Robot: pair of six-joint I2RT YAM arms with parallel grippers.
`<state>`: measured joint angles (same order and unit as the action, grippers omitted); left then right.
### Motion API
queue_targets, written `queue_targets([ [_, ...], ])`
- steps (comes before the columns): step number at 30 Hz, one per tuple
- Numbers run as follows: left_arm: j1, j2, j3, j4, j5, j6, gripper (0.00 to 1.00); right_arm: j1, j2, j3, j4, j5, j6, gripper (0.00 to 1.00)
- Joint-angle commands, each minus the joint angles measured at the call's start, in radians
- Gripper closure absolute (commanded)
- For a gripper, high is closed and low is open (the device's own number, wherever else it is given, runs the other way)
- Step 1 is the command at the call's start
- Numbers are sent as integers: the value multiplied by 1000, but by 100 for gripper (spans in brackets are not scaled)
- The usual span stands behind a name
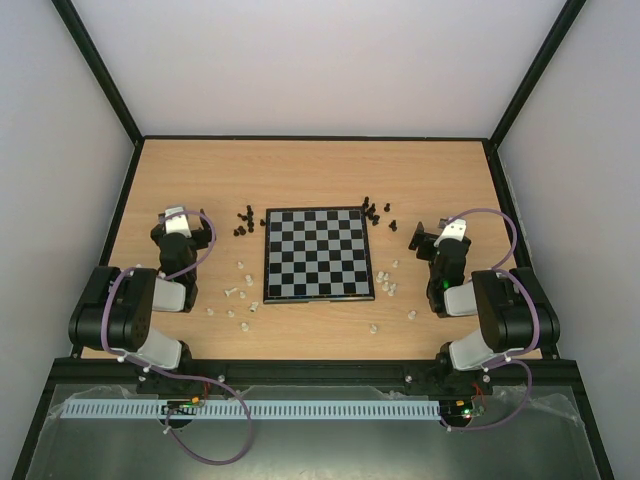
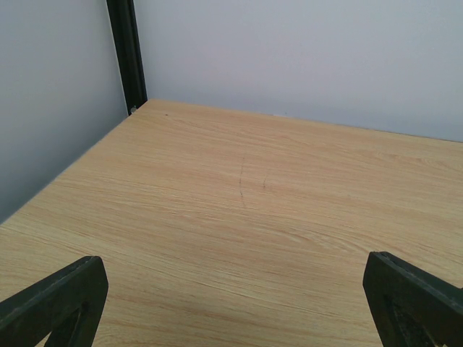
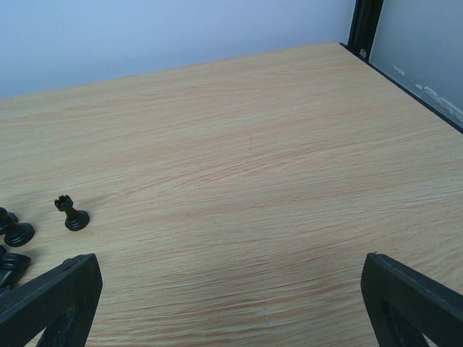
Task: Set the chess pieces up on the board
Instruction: Pick up the chess piece at the center of the board.
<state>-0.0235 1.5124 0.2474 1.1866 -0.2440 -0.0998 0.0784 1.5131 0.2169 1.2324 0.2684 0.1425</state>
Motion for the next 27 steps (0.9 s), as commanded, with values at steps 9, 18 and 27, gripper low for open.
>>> queue_targets([
  [9,-4,6,-1,48,-13,5,0,-5,-45,31,-46,43,24,1],
  [18,-76,-252,267,-494,68,-32,0,-3,-126,344,-704,50,203,1],
  [27,-271,-385,583,-960,148,-15,0,-3,-293,642,-1183,-162,259,1],
])
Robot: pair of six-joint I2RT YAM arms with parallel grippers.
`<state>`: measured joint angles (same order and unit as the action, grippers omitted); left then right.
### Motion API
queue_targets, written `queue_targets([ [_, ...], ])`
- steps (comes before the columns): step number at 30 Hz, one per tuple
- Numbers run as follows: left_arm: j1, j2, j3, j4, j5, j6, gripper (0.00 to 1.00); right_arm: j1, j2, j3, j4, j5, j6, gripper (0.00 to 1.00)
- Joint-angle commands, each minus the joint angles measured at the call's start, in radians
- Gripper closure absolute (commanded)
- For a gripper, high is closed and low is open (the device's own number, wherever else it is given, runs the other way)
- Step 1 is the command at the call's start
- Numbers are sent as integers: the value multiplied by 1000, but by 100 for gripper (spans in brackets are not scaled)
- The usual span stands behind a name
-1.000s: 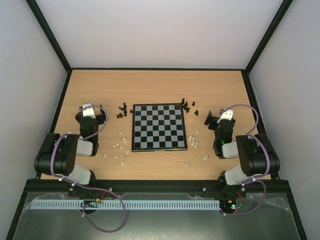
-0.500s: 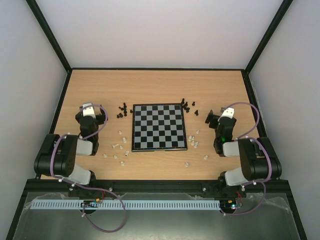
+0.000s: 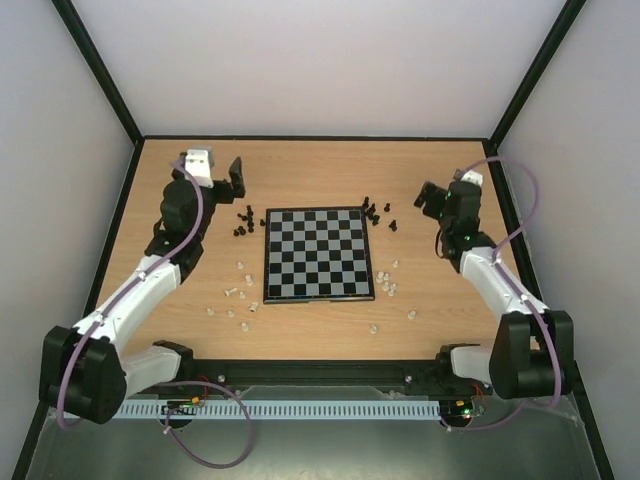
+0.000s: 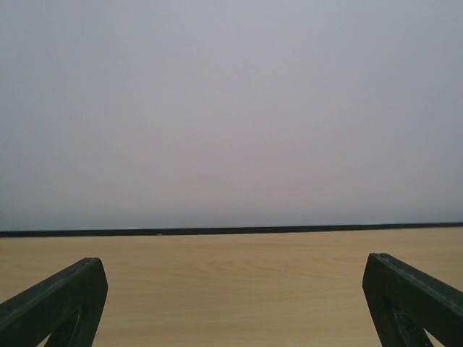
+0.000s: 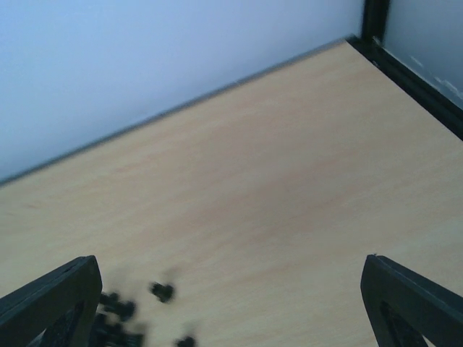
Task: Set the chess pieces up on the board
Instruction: Pick up the chess piece at the center of the board.
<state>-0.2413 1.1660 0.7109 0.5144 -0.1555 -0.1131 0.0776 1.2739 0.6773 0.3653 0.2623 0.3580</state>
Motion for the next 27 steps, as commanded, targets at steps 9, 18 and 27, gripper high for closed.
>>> queue_targets([
  [9,-103,-240,314,-654,140,-299,0,-2,-170,307,-693,-691,102,1],
  [18,-102,-394,200,-724,333,-400,0,-2,-287,200,-661,-821,199,1],
  [27,-81,-316,34,-534,573,-501,1,10,-361,96,-689,-664,148,2],
])
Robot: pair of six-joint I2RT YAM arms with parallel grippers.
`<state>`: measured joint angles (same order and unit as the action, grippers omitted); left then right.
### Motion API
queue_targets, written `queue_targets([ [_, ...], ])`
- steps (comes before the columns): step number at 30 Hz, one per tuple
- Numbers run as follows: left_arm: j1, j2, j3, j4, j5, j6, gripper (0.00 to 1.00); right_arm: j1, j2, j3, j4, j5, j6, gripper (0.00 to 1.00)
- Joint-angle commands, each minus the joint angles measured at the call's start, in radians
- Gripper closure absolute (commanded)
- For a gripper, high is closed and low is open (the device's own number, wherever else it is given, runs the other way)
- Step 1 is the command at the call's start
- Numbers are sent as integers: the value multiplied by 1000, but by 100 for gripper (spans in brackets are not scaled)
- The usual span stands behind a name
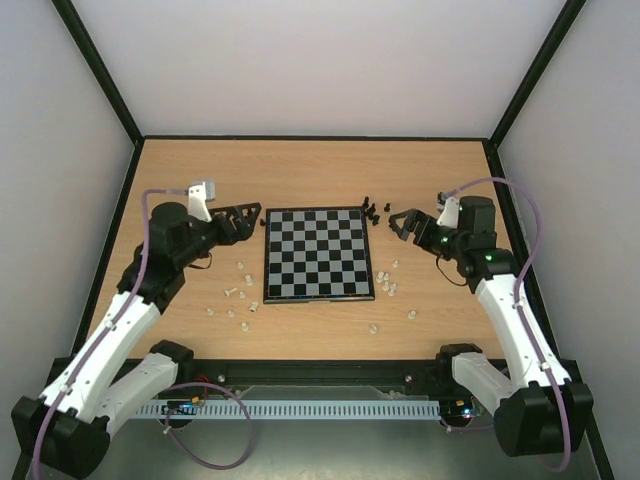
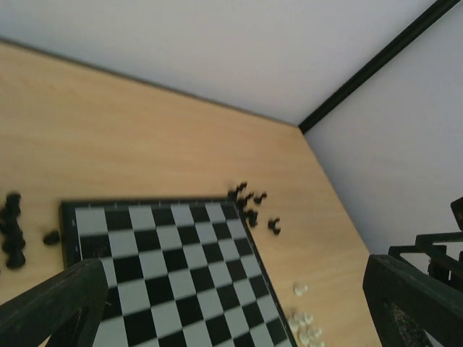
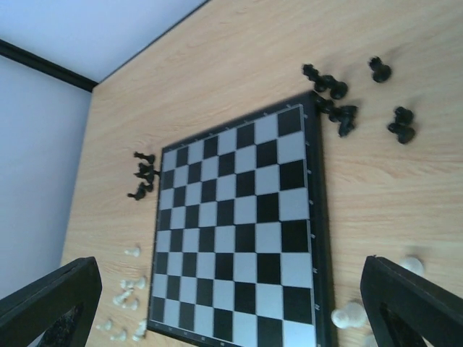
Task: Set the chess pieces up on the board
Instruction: Pick up the chess piece at the center of the board.
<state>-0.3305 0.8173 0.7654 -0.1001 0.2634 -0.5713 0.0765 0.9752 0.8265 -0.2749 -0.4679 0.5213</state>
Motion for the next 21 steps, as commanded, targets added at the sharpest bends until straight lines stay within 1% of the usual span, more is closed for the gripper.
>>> queue_targets([
  [1,-1,43,-18,70,156,-38,0,21,-80,-70,-52,87,-15,1],
  [5,-37,61,-5,23,118,-9,1,83,-123,-127,-51,186,-15,1],
  [7,-51,88,5,-34,76,3,0,107,-115,-142,-47,222,-16,1],
  [9,-60,120,-3,-64,85,31,0,121,-92,-149,-41,238,-17,1],
  [11,-91,133,-14,-100,71,55,0,125,-67,-146,-35,251,-8,1],
  [14,-150,135,-34,-145,-1,74,1,127,-50,-148,8,219,-2,1],
  [17,-157,108,-75,-158,-36,66,0,127,-14,-135,35,193,17,1],
  [21,-163,73,-66,-187,-101,64,0,142,108,-55,-25,177,-20,1],
])
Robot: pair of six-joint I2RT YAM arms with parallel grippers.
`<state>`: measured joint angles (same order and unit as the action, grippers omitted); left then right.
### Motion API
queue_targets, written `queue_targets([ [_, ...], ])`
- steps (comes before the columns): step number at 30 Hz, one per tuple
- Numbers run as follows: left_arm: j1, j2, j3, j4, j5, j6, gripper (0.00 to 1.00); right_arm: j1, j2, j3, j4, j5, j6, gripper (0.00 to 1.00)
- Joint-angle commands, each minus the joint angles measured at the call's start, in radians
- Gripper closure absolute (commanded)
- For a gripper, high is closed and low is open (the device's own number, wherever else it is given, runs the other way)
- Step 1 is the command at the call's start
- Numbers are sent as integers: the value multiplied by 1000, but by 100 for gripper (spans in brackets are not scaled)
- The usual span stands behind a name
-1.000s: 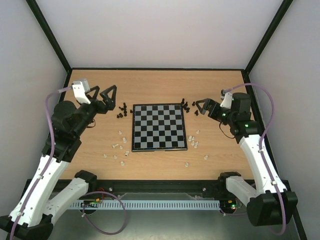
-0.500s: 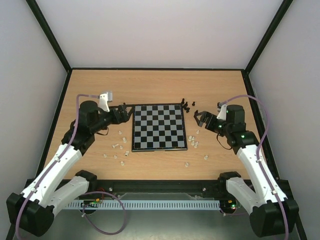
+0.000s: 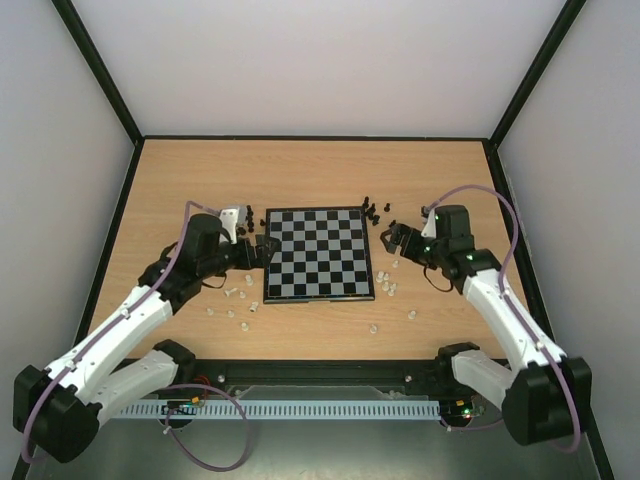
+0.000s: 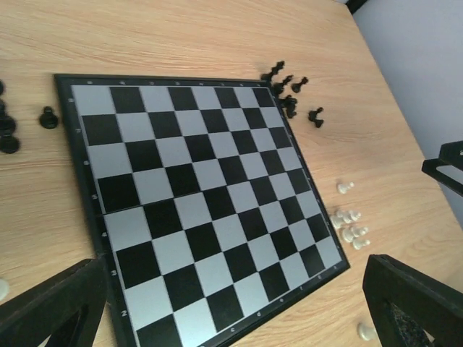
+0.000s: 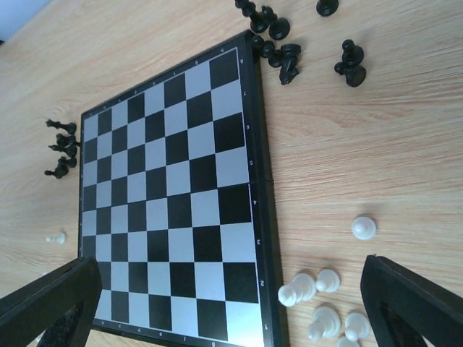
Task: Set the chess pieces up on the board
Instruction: Pick up the chess piece at the center of the board.
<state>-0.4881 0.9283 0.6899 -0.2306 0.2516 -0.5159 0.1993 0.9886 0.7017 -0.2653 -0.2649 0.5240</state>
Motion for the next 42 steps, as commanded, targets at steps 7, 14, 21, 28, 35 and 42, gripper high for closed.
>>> queue_targets([
  [7,-4,-49,70,-135,-243,-9,1,132,222,139,-59,88,-65,1],
  [14,-1,-24,84,-121,-147,42,1,368,307,216,-152,396,-48,4],
  [21,-3,-78,49,-122,-105,24,1,436,282,183,-207,519,-29,7],
  [28,-13,-39,33,-136,-99,-9,0,437,250,153,-211,510,-32,20],
  [35,-18,-35,38,-150,-135,-6,1,437,301,156,-221,515,-32,37],
  [42,-20,-38,38,-160,-142,2,0,437,332,152,-230,515,-2,41],
])
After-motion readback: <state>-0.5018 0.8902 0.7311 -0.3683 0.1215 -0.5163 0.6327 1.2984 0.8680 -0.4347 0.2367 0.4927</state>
